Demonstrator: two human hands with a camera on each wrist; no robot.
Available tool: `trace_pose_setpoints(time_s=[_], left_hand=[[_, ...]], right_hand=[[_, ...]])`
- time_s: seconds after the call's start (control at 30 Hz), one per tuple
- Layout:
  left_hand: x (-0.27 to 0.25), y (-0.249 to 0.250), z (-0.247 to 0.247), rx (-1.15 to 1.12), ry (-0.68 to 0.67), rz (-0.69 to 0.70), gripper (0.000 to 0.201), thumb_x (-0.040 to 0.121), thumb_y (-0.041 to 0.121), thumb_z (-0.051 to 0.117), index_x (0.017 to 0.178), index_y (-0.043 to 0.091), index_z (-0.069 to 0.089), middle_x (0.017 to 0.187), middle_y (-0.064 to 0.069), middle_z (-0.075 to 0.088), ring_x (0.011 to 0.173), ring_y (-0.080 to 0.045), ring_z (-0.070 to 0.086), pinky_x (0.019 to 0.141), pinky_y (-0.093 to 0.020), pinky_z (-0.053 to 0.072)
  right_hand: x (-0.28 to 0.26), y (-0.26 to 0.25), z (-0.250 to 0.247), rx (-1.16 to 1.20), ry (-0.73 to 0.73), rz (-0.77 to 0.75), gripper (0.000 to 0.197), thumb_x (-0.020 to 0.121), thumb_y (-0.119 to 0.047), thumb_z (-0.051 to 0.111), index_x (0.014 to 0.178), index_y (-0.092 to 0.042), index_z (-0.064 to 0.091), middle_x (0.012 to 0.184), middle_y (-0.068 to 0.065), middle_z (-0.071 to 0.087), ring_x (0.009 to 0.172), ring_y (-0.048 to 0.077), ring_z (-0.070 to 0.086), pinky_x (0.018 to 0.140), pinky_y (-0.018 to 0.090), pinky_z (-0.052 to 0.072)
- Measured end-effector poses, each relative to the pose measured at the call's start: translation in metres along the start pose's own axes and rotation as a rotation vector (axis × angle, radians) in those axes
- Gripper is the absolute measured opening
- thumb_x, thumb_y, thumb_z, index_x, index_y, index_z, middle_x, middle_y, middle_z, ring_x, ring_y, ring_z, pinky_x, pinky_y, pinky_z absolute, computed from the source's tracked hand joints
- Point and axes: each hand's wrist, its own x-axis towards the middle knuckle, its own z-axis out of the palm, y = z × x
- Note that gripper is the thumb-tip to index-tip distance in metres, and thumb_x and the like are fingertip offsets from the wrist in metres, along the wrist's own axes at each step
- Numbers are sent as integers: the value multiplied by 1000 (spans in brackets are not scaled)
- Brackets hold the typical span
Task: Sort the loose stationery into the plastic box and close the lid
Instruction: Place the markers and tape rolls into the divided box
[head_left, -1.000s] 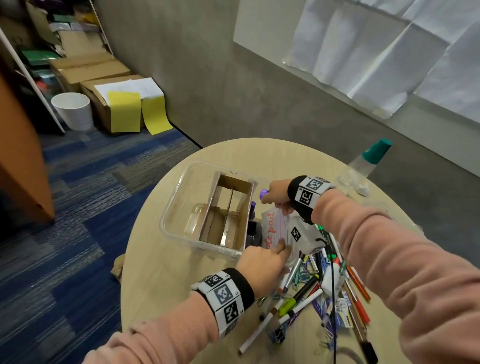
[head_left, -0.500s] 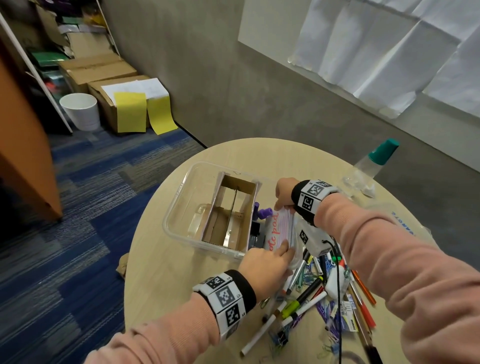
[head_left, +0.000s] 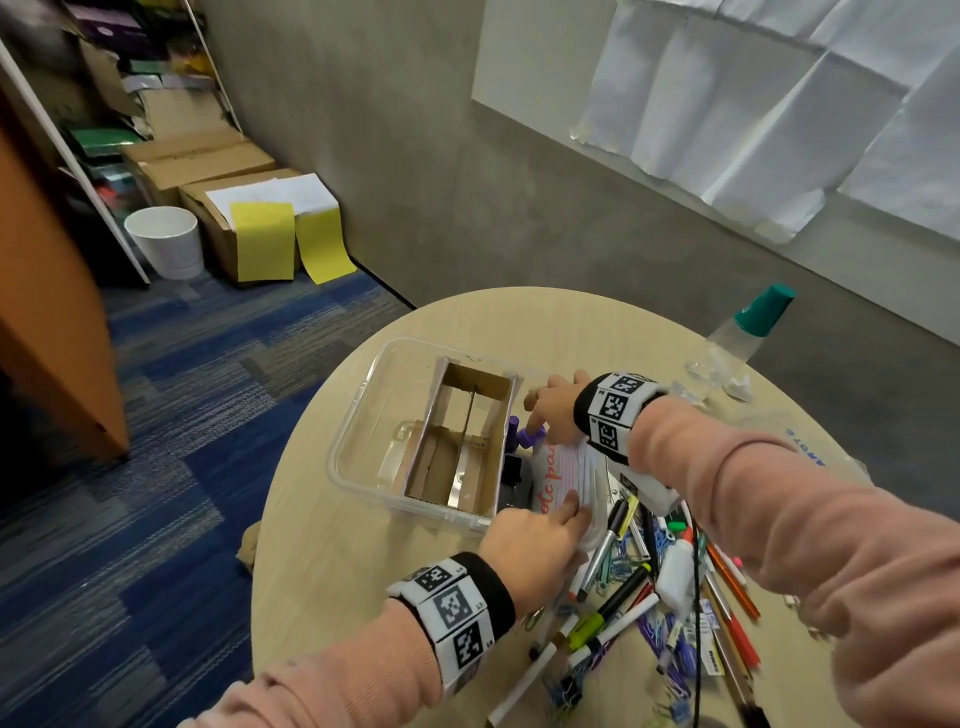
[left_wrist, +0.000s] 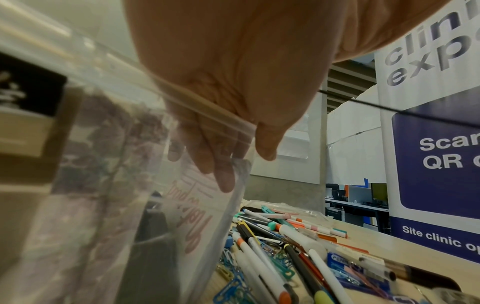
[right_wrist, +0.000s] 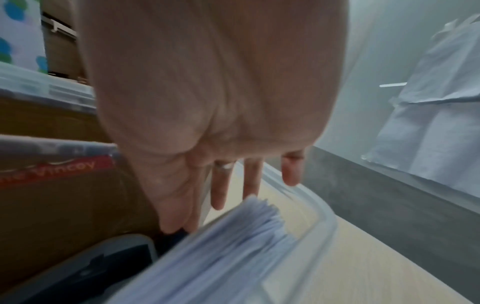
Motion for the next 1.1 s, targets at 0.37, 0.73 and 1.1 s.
trace_pose_setpoints(time_s=[0.37,0.73,1.1], left_hand=[[-1,0,-3,-4,-12,30,49,99,30,36,142,11,23,153,-11,23,83,-34,63,67,-36,47],[-3,1,-3,2,8,35,49,99,29,36,142,9,23,152,-12,24,82,-34,63,63,-34,43],[-3,0,-1,-23,1,45,47,99,28,37,139,9,26,149,-13,27,80,-34,63,60,-33,38]], right_hand=[[27,-4,16,-180,-290,-53,62,88,-44,47,145,-35,23,152,-4,28,133,22,36,108,42,32],[32,-5,19,-217,-165,-116,60,91,-30,49,146,-27,25,154,2,22,137,25,30,108,44,29],[43,-13,17,-322,-205,-58,45,90,-32,49,132,-15,50,129,11,51,109,28,53,86,30,42]])
